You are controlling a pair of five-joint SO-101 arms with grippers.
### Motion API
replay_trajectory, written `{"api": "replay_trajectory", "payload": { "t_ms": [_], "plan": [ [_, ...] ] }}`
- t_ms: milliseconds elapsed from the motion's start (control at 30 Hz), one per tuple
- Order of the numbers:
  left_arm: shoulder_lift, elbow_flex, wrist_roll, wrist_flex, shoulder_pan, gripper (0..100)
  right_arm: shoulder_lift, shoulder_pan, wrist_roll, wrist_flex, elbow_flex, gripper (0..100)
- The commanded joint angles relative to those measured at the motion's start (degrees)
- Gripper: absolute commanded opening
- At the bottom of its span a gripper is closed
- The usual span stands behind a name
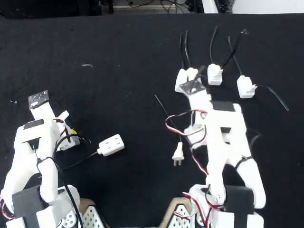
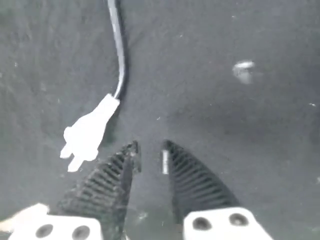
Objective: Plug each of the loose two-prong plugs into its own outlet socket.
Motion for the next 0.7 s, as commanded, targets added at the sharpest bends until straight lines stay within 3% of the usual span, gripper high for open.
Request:
{"api": "replay_trajectory", "payload": {
  "t_ms": [0,233,667],
  "plan": [
    [-1.3,-1.3,0.6,-0.5,-0.9,23,-2.4,-2.6,3.1,-0.8,3.6,3.9],
    [-1.3,-1.1,0.6,-0.5,-0.9,23,-2.8,-11.5,2.3,-7.3,9.3,3.9],
    [-1.3,-1.1,0.6,-0.5,-0.9,23,-2.9,-34.5,-12.7,-7.7,8.1,3.6]
  ]
}}
